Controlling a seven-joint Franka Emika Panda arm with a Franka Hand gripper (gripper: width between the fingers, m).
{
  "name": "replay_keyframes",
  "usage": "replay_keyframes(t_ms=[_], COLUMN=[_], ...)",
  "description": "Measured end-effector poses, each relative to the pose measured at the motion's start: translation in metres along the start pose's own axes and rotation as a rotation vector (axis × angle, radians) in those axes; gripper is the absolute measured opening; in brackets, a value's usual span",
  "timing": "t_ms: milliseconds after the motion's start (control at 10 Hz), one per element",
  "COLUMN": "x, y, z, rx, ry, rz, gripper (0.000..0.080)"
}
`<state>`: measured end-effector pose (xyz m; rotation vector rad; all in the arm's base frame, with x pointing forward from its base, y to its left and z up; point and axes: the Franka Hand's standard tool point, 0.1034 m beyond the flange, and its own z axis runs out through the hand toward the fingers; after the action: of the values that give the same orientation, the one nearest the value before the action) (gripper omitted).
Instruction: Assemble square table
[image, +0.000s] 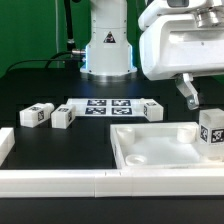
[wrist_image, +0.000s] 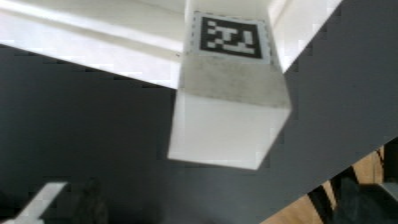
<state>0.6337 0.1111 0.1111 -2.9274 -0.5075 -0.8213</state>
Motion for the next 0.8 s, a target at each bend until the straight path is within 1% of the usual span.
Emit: replay_keyframes(t_ms=[100,200,300,400,500,600,700,800], x=[-0.007,-0.008,-0.004,-0.011,-0.010,-0.009,-0.005,-0.006], y=[-0.008,-0.006,0.009,0.010,0.011,0.007,0.008,0.009], z=[0.002,0.000,-0.001,-0.003,-0.007,-0.006,-0.004,-0.004], rx=[0.041,0.061,0.049,0.070,0.098,0.111,0.108,0.102], ry=[-0.109,-0.223,-0.239,-0.325,-0.411,-0.461,-0.444,-0.447], rz=[0.017,0.038,0.039,0.039,0.040,0.052,0.049,0.073], gripper=[0.0649,0.0649,0.0649,0.0649,0.0649,0.0649,0.0649,0.0649])
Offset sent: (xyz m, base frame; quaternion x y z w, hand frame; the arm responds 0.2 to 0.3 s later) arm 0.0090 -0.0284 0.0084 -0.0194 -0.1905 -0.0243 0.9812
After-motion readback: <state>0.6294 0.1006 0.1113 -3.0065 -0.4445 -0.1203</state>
